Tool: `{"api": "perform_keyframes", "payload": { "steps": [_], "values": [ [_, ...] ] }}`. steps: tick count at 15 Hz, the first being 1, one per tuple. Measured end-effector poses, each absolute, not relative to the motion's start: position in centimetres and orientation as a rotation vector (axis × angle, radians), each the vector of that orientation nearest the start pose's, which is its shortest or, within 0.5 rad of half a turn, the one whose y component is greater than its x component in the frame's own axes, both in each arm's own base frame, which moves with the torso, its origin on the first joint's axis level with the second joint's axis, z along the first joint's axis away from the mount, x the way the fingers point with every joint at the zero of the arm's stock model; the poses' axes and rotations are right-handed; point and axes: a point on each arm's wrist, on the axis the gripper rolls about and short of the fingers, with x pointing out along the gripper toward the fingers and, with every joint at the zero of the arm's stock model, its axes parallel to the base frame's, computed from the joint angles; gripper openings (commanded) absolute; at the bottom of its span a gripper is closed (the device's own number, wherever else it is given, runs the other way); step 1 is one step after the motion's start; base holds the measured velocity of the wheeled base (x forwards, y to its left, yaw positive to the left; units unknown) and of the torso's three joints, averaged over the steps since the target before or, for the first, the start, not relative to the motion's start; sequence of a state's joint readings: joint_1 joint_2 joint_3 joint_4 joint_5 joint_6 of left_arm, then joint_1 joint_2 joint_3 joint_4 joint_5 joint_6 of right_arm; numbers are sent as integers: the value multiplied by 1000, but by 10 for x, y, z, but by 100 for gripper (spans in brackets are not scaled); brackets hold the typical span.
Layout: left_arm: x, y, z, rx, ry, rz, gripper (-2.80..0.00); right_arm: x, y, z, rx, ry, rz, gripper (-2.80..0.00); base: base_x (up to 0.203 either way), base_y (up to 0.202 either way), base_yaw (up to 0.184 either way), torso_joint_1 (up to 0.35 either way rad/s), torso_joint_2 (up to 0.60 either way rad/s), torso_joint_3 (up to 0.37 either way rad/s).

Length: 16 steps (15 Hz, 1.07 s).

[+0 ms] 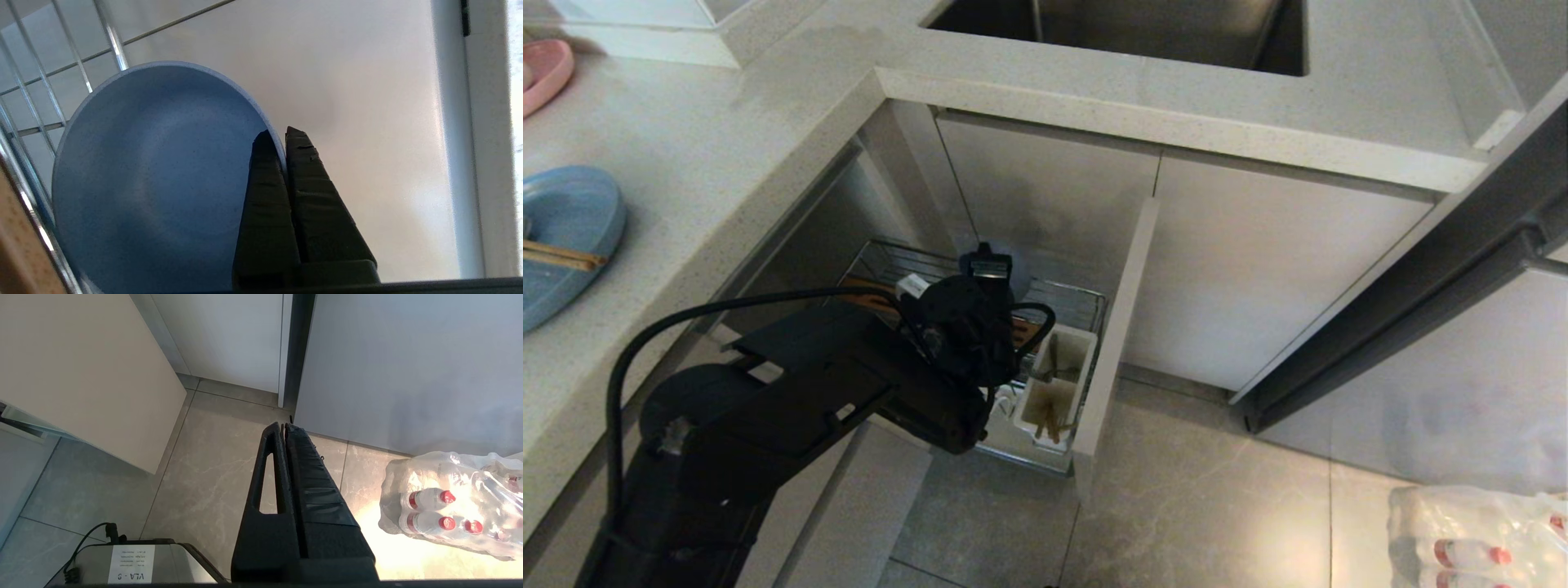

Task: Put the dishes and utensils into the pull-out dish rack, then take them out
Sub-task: Pick up the bowl and place it in the cupboard

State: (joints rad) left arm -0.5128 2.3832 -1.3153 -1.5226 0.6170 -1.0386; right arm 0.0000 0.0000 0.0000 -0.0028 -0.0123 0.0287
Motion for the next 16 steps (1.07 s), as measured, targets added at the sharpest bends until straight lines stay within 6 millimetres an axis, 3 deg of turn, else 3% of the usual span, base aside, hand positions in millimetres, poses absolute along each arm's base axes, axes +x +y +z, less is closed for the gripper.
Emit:
{"api": "perform_keyframes", "payload": {
  "steps": [12, 13, 16],
  "values": [
    [407, -214, 123, -1261, -393, -99, -280, -23, 0, 76, 29, -3, -12, -280, 0, 0, 0, 0, 0, 0],
    [407, -214, 122, -1261, -392, -99, 0, -23, 0, 76, 29, -3, -12, -280, 0, 0, 0, 0, 0, 0],
    [407, -215, 123, -1260, -395, -100, 0, -23, 0, 76, 29, -3, -12, -280, 0, 0, 0, 0, 0, 0]
  ]
}}
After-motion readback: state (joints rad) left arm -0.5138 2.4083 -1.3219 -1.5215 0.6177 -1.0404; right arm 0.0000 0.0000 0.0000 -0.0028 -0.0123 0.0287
